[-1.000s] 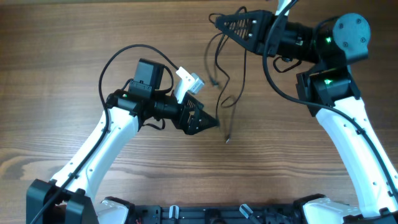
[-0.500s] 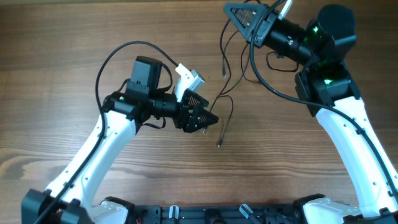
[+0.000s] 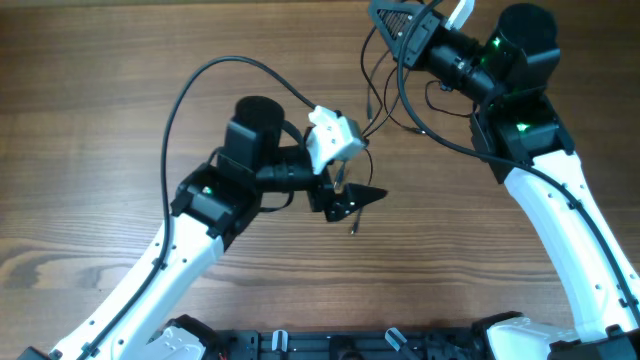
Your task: Untangle cables
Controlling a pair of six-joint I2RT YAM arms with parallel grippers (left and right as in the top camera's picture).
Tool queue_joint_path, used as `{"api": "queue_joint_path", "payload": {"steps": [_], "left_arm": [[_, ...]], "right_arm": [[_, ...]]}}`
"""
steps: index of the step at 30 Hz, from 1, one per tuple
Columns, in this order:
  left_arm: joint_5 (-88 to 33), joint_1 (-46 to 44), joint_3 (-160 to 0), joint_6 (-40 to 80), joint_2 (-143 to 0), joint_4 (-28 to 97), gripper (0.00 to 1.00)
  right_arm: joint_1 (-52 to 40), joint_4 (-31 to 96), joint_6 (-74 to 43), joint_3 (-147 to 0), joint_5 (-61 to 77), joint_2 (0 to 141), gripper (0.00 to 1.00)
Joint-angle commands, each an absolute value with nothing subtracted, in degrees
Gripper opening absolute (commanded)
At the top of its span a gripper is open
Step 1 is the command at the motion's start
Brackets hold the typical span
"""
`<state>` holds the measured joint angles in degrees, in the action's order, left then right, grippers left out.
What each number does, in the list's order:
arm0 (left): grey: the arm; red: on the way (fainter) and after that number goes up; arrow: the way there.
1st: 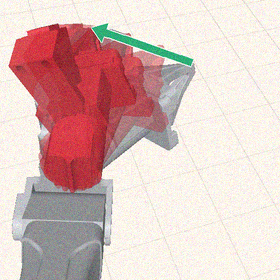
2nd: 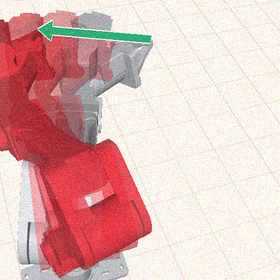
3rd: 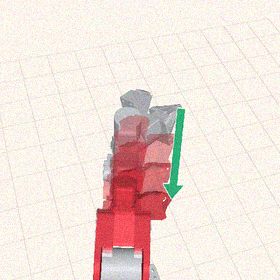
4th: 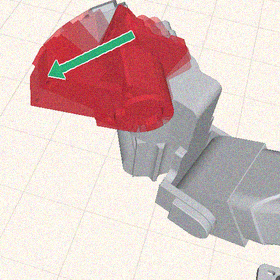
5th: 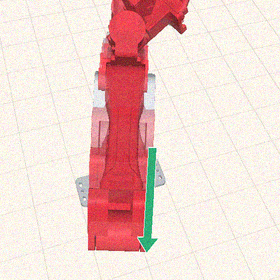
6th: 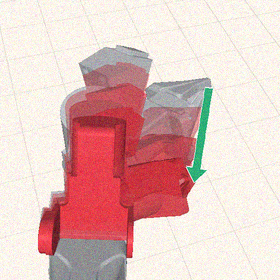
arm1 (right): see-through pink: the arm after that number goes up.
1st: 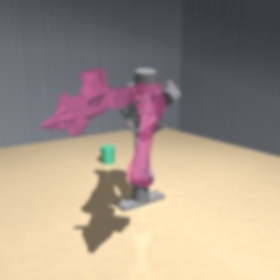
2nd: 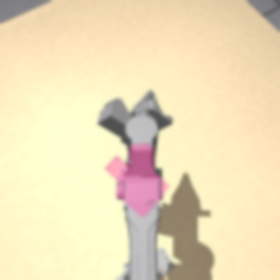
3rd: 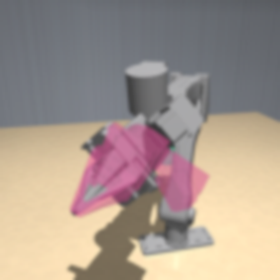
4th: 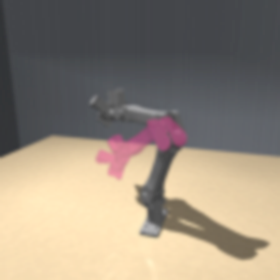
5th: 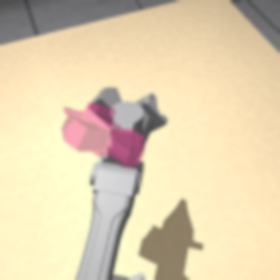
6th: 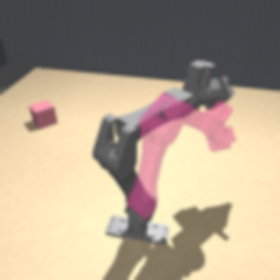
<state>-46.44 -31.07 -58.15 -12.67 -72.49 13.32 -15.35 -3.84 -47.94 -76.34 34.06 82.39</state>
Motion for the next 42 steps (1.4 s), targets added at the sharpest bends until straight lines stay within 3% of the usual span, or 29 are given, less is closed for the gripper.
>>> {"api": "queue_joint_path", "payload": {"steps": [1,4,12,16,21,25,29,33,35,37,38,39,42], "left_arm": [[-38.46,-34.46,-58.5,-12.88,-74.08,12.34,0.92],[-37.36,-35.31,-58.52,-12.84,-77.01,11.94,0.99],[-30.98,-35.44,-58.52,-7.94,-77.69,13.26,0.97],[-34.48,-35.44,-58.5,-5.06,-76.99,25.45,0.88],[-29.91,-35.42,-58.5,-5.08,-76.71,38.81,0.87],[-18.31,-35.42,-58.52,-5.08,-76.71,29.28,0.85],[-15.05,-35.42,-58.52,-5.1,-76.73,16.43,0.83],[-13.39,-35.42,-58.52,-5.08,-76.73,11.88,0.76],[-13.39,-35.42,-58.52,-5.08,-76.73,11.16,0.58],[-13.39,-35.42,-58.52,-5.08,-76.73,11.11,0.58],[-13.39,-35.42,-58.5,-5.08,-76.73,11.11,0.52],[-13.39,-35.42,-58.5,-5.06,-76.73,11.42,0.08],[-13.43,-35.53,-58.5,-3.27,-76.71,15.31,0.04]], "right_arm": [[-15.49,-4.29,-48.62,-76.82,37.06,82.56,0.04],[-15.49,-4.36,-48.6,-76.82,38.92,82.56,0.04],[-15.46,-3.73,-47.99,-76.82,39.03,82.56,0.04],[-15.46,-3.7,-47.9,-76.79,38.85,82.85,0.04],[-15.46,-3.29,-47.99,-76.77,39.09,84.38,0.04],[-15.46,-3.11,-47.94,-76.77,39.44,84.68,0.04],[-15.49,-3.29,-48.03,-76.77,42.11,84.68,0.04],[-15.49,-3.31,-48.12,-76.77,42.72,84.68,0.04],[-15.49,-3.31,-48.16,-76.77,42.76,84.68,0.04],[-15.49,-3.31,-48.14,-76.77,42.74,84.68,0.04],[-15.49,-3.29,-48.16,-76.77,42.74,84.68,0.04],[-15.49,-3.29,-48.14,-76.77,42.74,84.68,0.04],[-15.49,-3.2,-48.01,-76.77,42.68,84.68,0.04]]}}
